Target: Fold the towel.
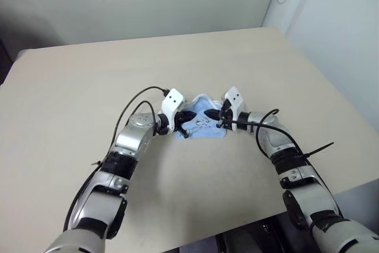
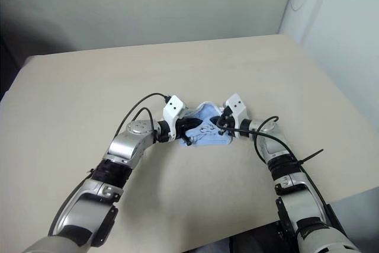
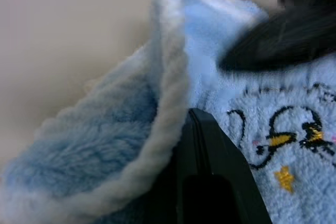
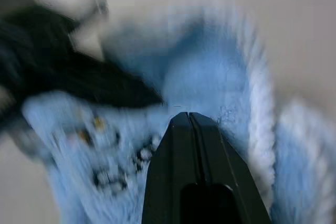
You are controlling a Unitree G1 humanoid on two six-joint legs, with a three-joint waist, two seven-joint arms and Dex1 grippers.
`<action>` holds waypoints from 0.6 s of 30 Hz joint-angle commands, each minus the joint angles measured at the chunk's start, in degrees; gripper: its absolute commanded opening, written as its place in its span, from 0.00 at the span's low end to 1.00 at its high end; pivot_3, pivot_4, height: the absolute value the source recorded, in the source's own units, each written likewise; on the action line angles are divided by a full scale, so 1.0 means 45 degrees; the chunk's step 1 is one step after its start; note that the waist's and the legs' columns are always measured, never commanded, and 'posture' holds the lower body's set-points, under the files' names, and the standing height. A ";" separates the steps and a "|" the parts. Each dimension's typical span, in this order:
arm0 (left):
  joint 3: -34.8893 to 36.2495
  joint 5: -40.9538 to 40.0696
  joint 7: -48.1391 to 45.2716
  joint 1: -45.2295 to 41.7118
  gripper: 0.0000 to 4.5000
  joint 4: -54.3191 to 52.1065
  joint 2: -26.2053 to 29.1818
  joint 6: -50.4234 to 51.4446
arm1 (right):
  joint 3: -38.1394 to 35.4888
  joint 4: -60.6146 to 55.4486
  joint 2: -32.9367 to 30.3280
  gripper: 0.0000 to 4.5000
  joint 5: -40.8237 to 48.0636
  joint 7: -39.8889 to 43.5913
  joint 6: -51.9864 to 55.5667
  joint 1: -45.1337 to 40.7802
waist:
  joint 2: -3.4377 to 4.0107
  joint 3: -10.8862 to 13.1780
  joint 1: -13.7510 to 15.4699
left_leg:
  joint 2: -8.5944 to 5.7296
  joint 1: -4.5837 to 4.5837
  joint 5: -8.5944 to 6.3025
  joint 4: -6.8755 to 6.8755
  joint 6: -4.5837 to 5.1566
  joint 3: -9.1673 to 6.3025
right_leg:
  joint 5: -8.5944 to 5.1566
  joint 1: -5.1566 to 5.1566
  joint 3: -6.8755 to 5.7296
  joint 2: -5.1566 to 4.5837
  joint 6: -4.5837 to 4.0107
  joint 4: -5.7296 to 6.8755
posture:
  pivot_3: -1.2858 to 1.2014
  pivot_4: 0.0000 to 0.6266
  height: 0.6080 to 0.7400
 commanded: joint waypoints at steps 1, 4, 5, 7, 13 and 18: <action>0.0538 -0.0086 -0.0129 0.0211 0.00 0.0573 -0.0287 -0.0194 | -0.0031 0.0044 -0.0017 0.01 -0.0348 -0.0170 -0.0588 0.0119 | 0.0004 -0.0003 0.0000 | -0.0004 0.0008 -0.0004 -0.0017 0.0006 0.0004 | 0.0001 0.0021 -0.0003 -0.0003 0.0002 0.0002 | 0.52 0.24 1.00; 0.2391 -0.1808 -0.0110 0.0227 0.00 -0.0511 -0.0733 0.0283 | -0.0435 -0.0873 -0.0161 0.01 0.0079 0.0114 -0.0645 0.0257 | 0.0004 -0.0002 0.0018 | -0.0003 0.0023 -0.0010 -0.0002 0.0018 0.0003 | 0.0019 0.0055 -0.0008 -0.0018 0.0014 -0.0008 | 0.52 0.24 1.00; 0.3119 -0.2564 -0.0026 0.0226 0.00 -0.1055 -0.0844 0.0758 | -0.0578 -0.1352 -0.0243 0.01 0.0292 0.0246 -0.0538 0.0321 | 0.0000 0.0002 0.0018 | -0.0014 0.0017 -0.0008 0.0005 0.0014 0.0011 | 0.0020 0.0054 -0.0009 -0.0023 0.0015 -0.0008 | 0.52 0.24 1.00; 0.4601 -0.4160 0.0359 0.0223 0.00 -0.2153 -0.0919 0.1956 | -0.0865 -0.2373 -0.0455 0.01 0.0675 0.0437 -0.0291 0.0445 | 0.0000 0.0006 0.0018 | -0.0023 -0.0026 -0.0005 0.0036 0.0006 0.0022 | 0.0022 0.0037 -0.0019 -0.0005 0.0016 -0.0012 | 0.52 0.24 1.00; 0.6681 -0.6475 0.1027 0.1473 0.00 -0.5091 0.0319 0.4642 | -0.1505 -0.4135 -0.1295 0.04 0.1519 0.0618 0.1152 0.0464 | 0.0000 0.0006 -0.0011 | -0.0002 -0.0088 0.0002 0.0146 -0.0010 0.0075 | 0.0022 0.0022 -0.0031 0.0090 0.0011 -0.0021 | 0.52 0.24 1.00; 0.6851 -0.6496 0.1170 0.3085 0.00 -0.6384 0.1510 0.5220 | -0.2463 -0.3984 -0.1814 0.36 0.3100 0.0434 0.5196 -0.0083 | -0.0003 0.0008 0.0026 | -0.0002 -0.0081 0.0000 0.0112 -0.0007 0.0052 | 0.0023 0.0024 -0.0020 0.0087 0.0014 -0.0019 | 0.52 0.24 1.00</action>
